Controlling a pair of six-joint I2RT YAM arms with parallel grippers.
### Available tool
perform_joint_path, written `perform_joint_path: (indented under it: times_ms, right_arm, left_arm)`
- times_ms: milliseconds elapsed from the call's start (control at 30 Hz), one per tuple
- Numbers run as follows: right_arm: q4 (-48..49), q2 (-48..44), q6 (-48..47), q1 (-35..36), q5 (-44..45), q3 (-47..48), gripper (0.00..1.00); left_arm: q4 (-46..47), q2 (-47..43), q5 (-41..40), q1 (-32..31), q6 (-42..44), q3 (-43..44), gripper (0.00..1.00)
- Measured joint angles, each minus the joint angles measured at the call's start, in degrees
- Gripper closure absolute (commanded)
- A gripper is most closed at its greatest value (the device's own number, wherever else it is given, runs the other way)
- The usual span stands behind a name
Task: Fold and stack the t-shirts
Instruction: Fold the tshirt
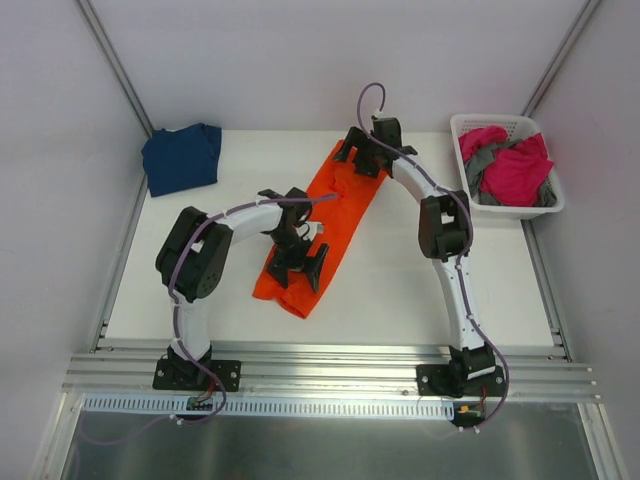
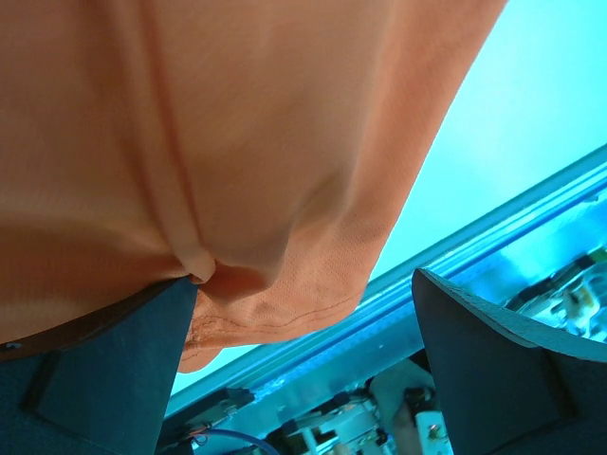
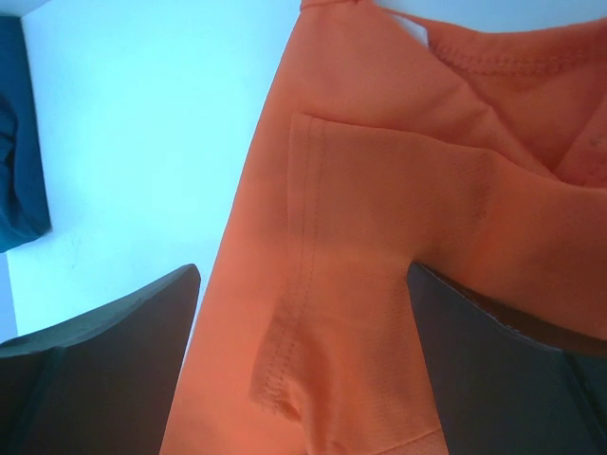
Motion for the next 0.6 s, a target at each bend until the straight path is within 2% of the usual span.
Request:
perform_joint_path:
  times_ms: [233, 600]
  right_arm:
    - [1.29, 0.76, 2.01, 2.32, -1.01, 0.57, 0.03]
    - [2.01, 2.89, 3.13, 3.52, -1.92, 3.58, 0.03]
  left_arm:
    - [-0.11, 1.73, 1.90, -7.19, -1.05, 1.88, 0.01]
    - [0.66, 2.03, 2.84, -13.88, -2.58, 2.10, 0.01]
